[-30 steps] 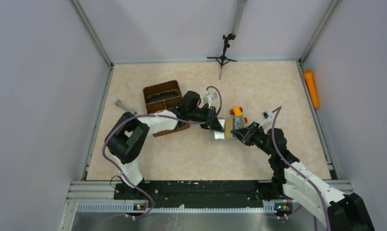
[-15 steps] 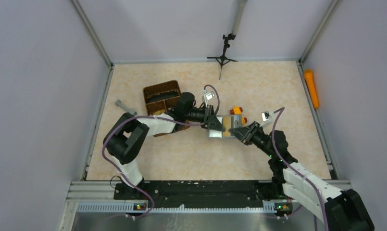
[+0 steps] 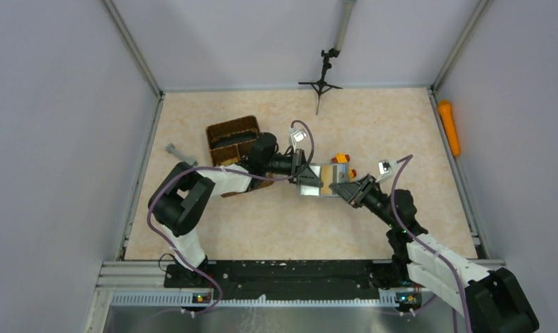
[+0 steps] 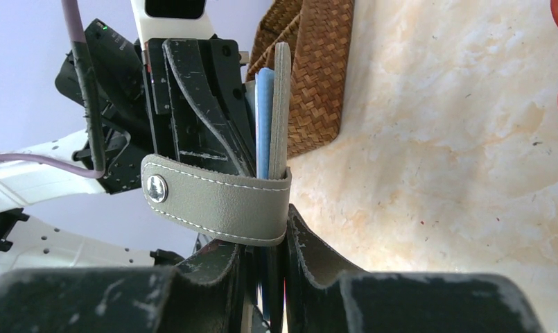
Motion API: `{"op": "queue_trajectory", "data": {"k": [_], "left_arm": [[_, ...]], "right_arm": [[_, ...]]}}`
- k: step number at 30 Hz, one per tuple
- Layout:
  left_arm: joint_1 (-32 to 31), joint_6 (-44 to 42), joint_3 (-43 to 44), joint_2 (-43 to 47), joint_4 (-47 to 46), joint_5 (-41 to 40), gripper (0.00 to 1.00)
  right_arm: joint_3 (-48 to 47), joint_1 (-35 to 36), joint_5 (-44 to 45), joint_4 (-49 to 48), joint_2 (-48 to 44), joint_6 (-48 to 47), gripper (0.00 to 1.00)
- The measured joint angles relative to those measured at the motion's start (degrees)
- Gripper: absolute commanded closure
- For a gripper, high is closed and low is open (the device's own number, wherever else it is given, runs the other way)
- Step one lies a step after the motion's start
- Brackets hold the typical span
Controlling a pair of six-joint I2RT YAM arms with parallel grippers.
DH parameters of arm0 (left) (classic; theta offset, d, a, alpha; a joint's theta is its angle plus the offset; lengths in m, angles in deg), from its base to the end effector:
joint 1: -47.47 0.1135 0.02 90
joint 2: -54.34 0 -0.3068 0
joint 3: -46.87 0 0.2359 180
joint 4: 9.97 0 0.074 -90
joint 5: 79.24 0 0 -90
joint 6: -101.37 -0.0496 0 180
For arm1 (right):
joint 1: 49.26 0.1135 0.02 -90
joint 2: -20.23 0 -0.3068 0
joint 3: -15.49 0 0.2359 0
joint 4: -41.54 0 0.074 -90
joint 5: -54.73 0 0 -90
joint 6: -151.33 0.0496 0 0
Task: Take the credit cards out of the card holder
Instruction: Remove the credit card from the card holder.
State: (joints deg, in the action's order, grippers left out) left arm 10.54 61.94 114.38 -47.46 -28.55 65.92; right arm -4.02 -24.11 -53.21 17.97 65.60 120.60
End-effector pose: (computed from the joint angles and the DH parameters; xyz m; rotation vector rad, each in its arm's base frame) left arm 0.2762 -0.2585 0.2532 0.5623 2.1330 -1.8484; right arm 0.1183 0.0724 0.2241 0.2635 1.7769 1.3541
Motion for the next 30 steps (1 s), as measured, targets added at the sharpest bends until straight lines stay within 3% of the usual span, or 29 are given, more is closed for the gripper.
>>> {"op": "queue_trajectory", "data": {"k": [6,10,14,23,26,28,30], "left_arm": [[0.48,2.6,-0.87,0.0,-4.07,0.9,1.0],[-0.02,3.52,-0.87,0.0,-6.32,1.29,1.0],[-0.09,3.96,-0.87,0.0,-7.17,1.64,1.0],[0.59,4.81,-0.9,0.0,-7.63,2.05,1.0],[0.68,4.85,-0.92,0.0,-7.65,2.05,0.97],[0.74,4.9,-0.94,0.0,-7.69,2.1,0.74],[0.76,5.33,-0.98,0.0,-8.37,2.43,0.58]], "right_arm": [[0.09,-0.15,-0.33,-2.69,0.94,0.98,0.66],[0.33,0.02,-1.62,-2.75,0.46,1.46,0.59],[0.96,0.13,-1.18,-1.68,-3.89,1.38,0.59],[1.79,0.11,2.93,5.84,-13.4,0.81,0.7],[1.79,0.09,3.74,7.1,-13.88,0.79,0.83],[1.79,0.07,4.09,7.74,-13.79,0.79,0.92],[1.79,0.07,4.31,8.04,-13.68,0.83,0.98]]}}
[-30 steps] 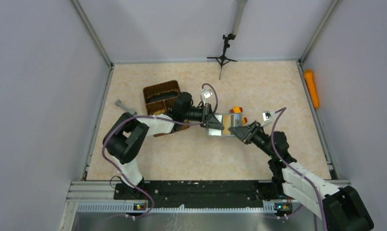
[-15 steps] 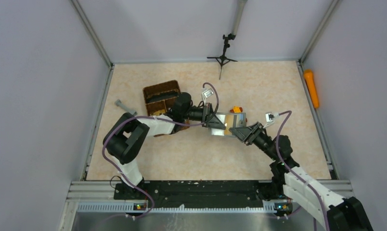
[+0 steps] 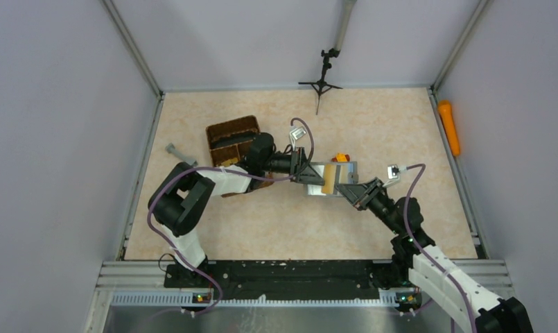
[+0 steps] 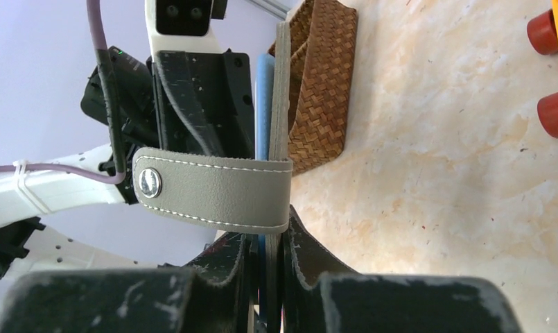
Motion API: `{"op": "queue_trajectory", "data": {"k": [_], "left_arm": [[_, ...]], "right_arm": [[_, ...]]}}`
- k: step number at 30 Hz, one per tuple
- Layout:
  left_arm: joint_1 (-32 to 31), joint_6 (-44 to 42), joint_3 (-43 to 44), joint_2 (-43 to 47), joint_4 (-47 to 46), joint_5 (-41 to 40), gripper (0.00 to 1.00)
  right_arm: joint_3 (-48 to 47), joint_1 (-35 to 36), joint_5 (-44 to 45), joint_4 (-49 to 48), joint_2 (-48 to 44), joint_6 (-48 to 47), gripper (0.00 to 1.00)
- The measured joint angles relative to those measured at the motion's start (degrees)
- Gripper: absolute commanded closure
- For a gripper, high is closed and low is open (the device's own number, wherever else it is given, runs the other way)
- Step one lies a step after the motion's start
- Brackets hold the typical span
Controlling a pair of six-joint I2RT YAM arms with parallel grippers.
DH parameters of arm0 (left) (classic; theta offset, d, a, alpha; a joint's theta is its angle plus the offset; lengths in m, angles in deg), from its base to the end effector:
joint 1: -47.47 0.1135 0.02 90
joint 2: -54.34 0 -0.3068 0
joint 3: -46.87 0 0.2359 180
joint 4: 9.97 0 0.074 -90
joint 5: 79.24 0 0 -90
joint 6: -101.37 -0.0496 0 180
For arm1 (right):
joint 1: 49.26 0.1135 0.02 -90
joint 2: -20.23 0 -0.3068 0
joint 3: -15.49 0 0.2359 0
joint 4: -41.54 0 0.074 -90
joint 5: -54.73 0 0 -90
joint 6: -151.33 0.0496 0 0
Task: Take the credit cards out of the card holder
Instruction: Remove the credit card from the card holder.
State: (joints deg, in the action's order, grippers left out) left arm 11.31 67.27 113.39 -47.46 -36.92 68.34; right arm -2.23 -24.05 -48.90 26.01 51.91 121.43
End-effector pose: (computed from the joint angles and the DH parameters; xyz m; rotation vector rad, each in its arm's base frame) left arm 0.2779 -0.2550 0.2630 0.5694 2.0484 -1.9272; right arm 0.0945 0.0574 0.2211 0.3102 1.6833 1.3324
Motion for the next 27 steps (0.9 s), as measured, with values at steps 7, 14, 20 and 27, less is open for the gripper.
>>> {"op": "queue_trajectory", "data": {"k": [7,14,20,27], "left_arm": [[0.02,2.73,-0.79,-0.09,-4.37,1.14,0.44],[0.0,3.43,-0.85,-0.92,-4.92,1.57,0.74],[0.17,3.91,-0.85,-1.88,-4.57,1.53,1.0],[0.44,4.11,-0.85,-1.88,-4.87,1.79,1.0]], "right_arm": [[0.0,0.0,-0.37,-0.79,3.02,0.13,1.0],[0.0,0.0,-1.99,-4.42,6.45,0.68,1.0],[0.0,-0.04,-2.69,-5.68,6.58,1.07,1.0],[0.0,-0.15,-2.19,-2.8,3.89,0.96,1.0]]}}
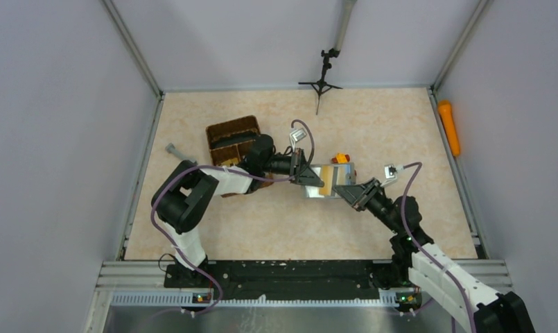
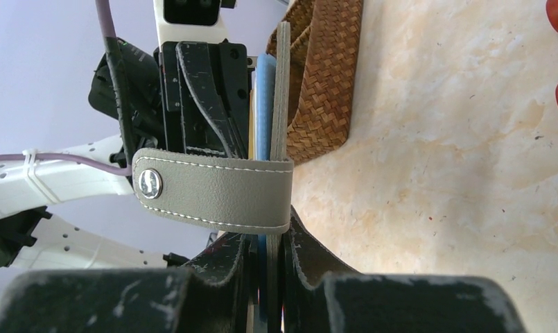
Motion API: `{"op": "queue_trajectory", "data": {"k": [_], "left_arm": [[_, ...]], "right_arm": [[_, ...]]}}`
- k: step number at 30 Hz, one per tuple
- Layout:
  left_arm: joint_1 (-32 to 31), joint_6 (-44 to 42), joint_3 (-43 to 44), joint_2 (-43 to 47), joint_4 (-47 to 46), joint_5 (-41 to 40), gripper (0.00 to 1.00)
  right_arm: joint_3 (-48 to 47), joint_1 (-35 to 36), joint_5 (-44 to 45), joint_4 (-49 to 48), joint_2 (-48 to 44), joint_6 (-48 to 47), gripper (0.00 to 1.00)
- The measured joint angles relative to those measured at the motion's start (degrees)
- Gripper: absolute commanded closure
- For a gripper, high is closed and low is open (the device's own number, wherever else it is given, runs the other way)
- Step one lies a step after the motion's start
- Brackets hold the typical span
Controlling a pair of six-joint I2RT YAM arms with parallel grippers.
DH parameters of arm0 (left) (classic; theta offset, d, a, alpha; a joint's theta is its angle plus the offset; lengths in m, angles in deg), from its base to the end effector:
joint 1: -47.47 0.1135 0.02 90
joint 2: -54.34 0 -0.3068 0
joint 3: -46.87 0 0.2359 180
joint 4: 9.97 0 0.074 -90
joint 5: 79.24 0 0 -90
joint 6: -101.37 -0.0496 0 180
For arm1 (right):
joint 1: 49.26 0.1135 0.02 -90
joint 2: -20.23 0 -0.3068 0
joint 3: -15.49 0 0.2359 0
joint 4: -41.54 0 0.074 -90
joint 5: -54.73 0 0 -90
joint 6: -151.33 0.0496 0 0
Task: Take the credit cards out of the card holder
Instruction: Remove the credit card from the card holder, then place the credit card in the storage box.
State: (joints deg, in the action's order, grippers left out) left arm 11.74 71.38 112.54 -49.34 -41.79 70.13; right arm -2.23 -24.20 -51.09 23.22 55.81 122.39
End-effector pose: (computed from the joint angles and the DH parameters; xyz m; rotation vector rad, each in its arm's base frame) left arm 0.2812 -0.2549 0.2556 0.5489 2.0552 -1.9846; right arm 0.1000 0.0617 0.2206 0.3036 1.7168 1.3637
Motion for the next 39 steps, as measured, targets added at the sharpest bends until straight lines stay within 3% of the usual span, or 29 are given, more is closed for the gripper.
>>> {"op": "queue_trajectory", "data": {"k": [12,20,25,32,39], "left_arm": [[2.43,0.02,-0.11,0.0,0.2,0.07,1.0],[3.93,-1.68,-0.92,0.11,1.92,-0.66,1.0],[5.29,-12.02,-0.44,3.56,16.15,-6.73,1.0],[5.64,-27.12,5.53,14.05,42.8,-23.93,1.0],[5.92,-31.5,10.75,19.78,59.12,-39.65,1.0]], "right_arm": [[0.0,-1.6,6.01,12.85,-11.76,-2.97,0.96],[-0.11,-2.34,8.7,18.86,-12.66,-4.98,0.97],[-2.8,-2.36,10.88,25.51,-12.66,-8.83,0.98],[-11.5,-2.36,14.64,33.18,-12.66,-17.4,0.98],[-14.03,-2.36,16.02,35.85,-11.82,-24.92,0.98]]}}
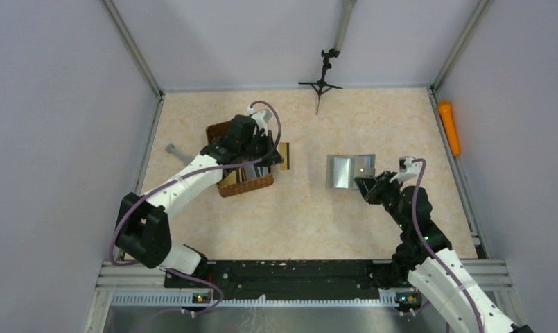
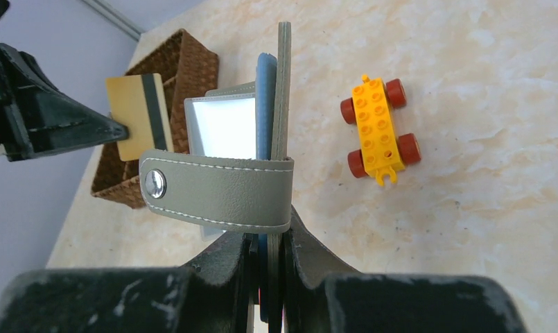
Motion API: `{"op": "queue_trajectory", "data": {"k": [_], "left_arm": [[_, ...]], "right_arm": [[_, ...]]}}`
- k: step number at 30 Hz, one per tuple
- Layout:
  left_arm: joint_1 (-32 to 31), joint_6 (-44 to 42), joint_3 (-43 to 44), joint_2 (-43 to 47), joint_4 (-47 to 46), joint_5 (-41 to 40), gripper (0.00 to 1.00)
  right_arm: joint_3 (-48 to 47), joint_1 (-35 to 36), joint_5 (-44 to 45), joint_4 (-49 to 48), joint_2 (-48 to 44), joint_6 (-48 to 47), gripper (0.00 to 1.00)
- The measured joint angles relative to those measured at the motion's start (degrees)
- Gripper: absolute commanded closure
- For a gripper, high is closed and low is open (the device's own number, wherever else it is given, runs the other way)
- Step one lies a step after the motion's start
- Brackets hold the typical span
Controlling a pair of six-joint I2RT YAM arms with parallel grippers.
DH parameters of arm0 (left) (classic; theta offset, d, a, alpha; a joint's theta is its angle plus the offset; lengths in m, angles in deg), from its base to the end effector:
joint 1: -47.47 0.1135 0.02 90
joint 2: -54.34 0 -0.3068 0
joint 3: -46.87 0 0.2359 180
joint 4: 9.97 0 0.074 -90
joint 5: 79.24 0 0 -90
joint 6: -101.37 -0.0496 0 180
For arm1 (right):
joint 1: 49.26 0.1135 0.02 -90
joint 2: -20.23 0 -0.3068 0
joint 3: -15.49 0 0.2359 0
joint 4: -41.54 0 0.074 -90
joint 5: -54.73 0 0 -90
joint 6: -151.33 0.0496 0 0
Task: Take the credit cards out of the card holder
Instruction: Place the credit card in the storage box.
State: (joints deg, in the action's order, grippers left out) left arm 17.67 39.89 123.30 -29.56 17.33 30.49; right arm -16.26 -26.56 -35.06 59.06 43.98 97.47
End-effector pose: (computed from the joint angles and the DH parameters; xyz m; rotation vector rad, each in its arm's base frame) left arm 0.2697 -0.1738 0.3191 0.2338 2.2866 -0.9311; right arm 0.0874 0.0364 0.2495 0.2130 1.7840 0.7440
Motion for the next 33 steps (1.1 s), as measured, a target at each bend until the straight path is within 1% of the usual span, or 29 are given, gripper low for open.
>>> {"op": "queue_trajectory", "data": {"k": [7,12,16,22,33], "left_arm": [[1.64,0.07,1.22,4.61,14.64,-12.04,1.0],[3.23,0.37,3.02,10.32,21.86,-20.37,1.0],[7.06,0.76,5.84,12.9,26.25,-25.42,1.0],[13.44,0.74,7.02,12.35,31.3,-27.12,1.0],[16.11,-1.05,7.87,3.72,33.38,-26.47,1.0]], "right_arm": [[0.81,0.0,-0.52,-1.07,1.42,-2.71,1.0],[2.19,0.0,-0.5,-1.62,1.57,-2.93,1.0],[2.89,0.0,-1.07,-2.29,1.9,-2.93,1.0],[2.89,0.0,-2.05,-4.02,4.66,-2.78,1.0],[4.28,0.0,-4.04,-6.97,11.41,-2.47,1.0]]}}
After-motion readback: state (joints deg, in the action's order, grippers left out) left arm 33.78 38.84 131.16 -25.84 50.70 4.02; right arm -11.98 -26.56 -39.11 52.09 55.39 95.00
